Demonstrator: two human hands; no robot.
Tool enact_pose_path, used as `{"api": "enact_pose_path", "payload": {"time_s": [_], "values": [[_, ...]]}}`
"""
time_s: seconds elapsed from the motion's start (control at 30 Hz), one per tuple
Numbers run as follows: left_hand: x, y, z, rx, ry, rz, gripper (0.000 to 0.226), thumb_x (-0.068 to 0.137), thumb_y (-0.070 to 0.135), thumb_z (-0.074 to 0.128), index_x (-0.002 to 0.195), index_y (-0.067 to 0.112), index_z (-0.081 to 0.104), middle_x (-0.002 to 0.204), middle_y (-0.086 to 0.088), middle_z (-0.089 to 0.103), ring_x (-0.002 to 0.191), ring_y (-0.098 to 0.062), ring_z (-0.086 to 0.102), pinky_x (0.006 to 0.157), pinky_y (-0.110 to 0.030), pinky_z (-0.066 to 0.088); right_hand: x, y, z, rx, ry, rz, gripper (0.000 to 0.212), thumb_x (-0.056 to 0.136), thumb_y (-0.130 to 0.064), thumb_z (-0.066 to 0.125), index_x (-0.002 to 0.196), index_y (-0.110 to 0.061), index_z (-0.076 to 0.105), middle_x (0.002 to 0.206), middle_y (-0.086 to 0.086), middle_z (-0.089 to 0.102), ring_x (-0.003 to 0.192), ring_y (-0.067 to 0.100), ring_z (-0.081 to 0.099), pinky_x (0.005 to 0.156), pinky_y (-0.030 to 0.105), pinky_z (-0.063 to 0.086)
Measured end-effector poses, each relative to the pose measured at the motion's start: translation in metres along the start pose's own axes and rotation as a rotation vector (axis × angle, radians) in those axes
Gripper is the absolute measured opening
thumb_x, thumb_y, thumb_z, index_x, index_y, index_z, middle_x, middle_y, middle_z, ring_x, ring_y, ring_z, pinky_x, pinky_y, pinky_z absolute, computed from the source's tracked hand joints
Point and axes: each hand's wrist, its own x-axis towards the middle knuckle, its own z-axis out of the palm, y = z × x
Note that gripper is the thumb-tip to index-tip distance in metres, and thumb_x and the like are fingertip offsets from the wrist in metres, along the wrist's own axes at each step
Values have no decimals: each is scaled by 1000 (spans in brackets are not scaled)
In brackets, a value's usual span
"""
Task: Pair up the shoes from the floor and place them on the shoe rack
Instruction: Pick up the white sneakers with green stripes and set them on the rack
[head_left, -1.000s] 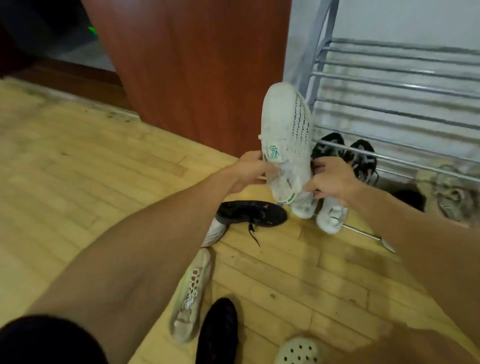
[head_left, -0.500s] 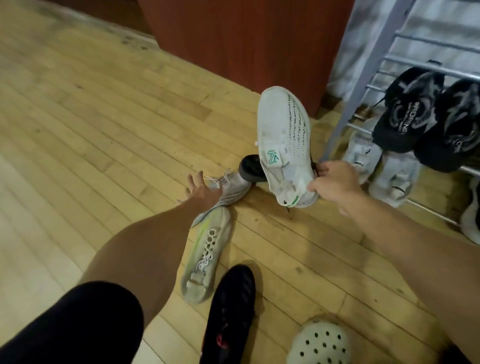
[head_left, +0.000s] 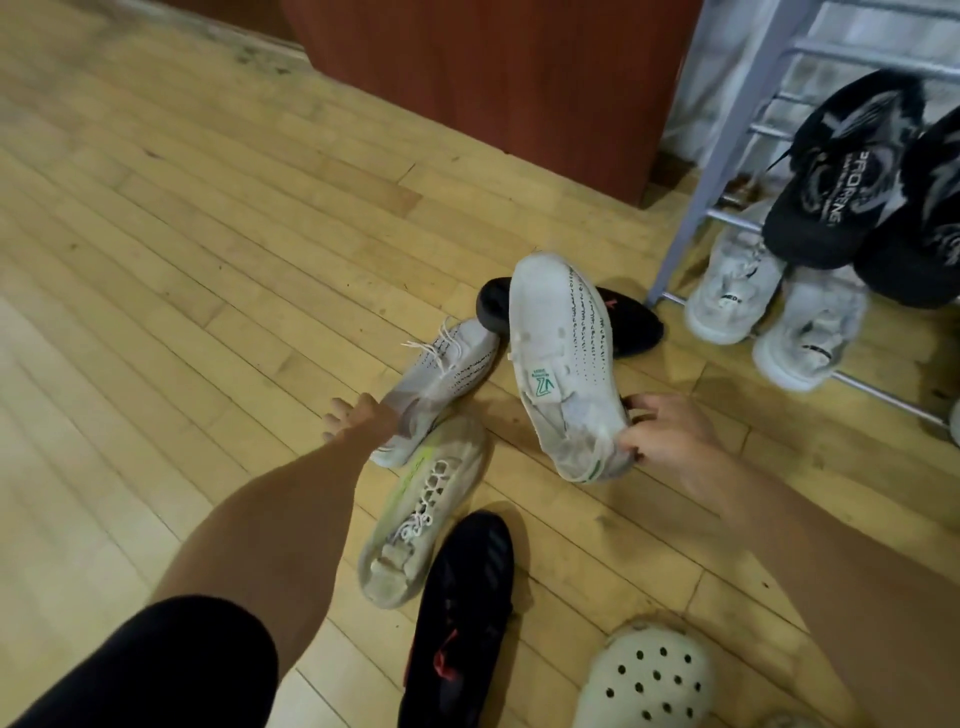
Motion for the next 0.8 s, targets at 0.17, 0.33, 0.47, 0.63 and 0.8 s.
{"api": "enact_pose_path", "payload": {"time_s": [0.17,0.33,0.47,0.63,0.8], "values": [[-1,-16,-4,-207,-121,6,38,82,5,45,118,0,54,99,-14,54,87,-26,48,60,-30,39,-5,14,9,-8,-50,28,61,67,-3,71,124,-20,60,112,11,71,101,30,67,90,45,56],[-7,-23,-13,-226,-163,-13,29,74,-4,64,102,-7,67,96,-16,63,87,-28,60,72,-33,54,-14,5,0,-87,-37,10,49,70,-4,72,118,-15,65,105,9,70,90,26,68,76,39,60],[-20,-18,-35,-235,-169,33,29,71,-3,72,99,-11,66,87,-19,64,74,-27,63,74,-41,60,-34,-21,-13,-277,-37,-15,21,74,-8,73,95,-5,68,88,9,70,75,24,64,50,22,44],[-61,-15,-62,-244,-170,112,23,72,3,77,88,-8,65,75,-17,63,57,-23,60,51,-33,57,-65,-50,-37,-262,98,-43,4,78,-2,62,82,-2,62,94,20,72,74,29,72,57,29,55],[-91,-27,-89,-241,-77,156,10,73,-5,67,67,-5,59,64,-18,58,58,-30,61,67,-44,59,-104,-68,-63,-171,170,-94,22,80,-1,65,102,1,68,101,19,71,82,31,73,75,43,62]]}}
